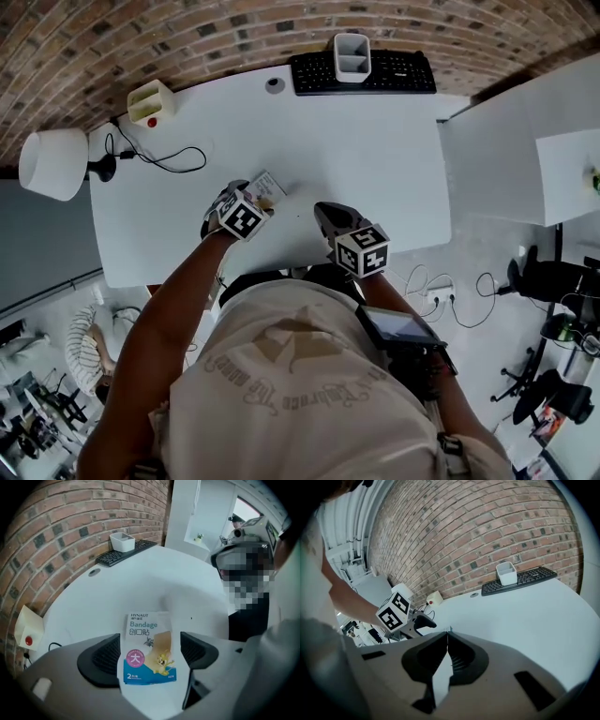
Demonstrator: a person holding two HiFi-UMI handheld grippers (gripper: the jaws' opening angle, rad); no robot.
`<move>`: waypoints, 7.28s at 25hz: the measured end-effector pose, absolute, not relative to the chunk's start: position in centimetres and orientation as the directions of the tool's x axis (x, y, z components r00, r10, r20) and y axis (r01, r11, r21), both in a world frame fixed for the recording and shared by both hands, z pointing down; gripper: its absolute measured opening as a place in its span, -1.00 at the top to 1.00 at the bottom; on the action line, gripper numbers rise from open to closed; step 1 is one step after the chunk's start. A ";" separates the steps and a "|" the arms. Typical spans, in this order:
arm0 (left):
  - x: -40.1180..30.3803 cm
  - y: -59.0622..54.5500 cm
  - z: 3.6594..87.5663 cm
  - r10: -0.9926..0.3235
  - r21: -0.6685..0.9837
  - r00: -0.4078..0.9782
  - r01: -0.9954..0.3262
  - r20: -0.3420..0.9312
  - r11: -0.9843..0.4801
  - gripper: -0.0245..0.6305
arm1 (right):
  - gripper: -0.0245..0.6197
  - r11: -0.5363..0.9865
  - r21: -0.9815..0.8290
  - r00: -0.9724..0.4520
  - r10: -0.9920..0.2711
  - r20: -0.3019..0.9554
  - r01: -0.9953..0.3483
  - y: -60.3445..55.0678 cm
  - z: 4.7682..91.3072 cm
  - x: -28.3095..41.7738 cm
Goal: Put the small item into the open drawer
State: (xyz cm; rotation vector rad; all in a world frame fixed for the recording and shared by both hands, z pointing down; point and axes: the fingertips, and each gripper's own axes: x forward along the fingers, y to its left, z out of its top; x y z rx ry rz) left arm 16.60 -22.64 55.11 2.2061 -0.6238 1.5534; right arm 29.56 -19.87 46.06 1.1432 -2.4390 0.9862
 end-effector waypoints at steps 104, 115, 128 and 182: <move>-16.4 2.6 51.1 -0.503 0.092 0.148 -0.987 0.852 -0.134 -0.23 | 0.90 0.845 -0.401 -0.803 -0.055 0.593 -0.354 -6.0 46.5 -4.8; -22.1 8.5 52.7 -0.505 0.112 0.139 -0.990 0.852 -0.083 -0.23 | 0.90 0.857 -0.386 -0.792 -0.041 0.609 -0.341 -1.4 47.3 -10.4; -26.5 13.7 56.5 -0.466 0.160 0.172 -0.985 0.868 -0.065 -0.23 | 0.90 0.845 -0.386 -0.767 -0.044 0.640 -0.371 4.0 49.3 -14.1; -25.7 5.6 75.2 -0.189 -0.129 0.067 -0.510 0.980 -0.850 -0.23 | 0.90 0.616 -0.523 -0.729 -0.126 0.673 -0.589 7.6 63.2 -10.6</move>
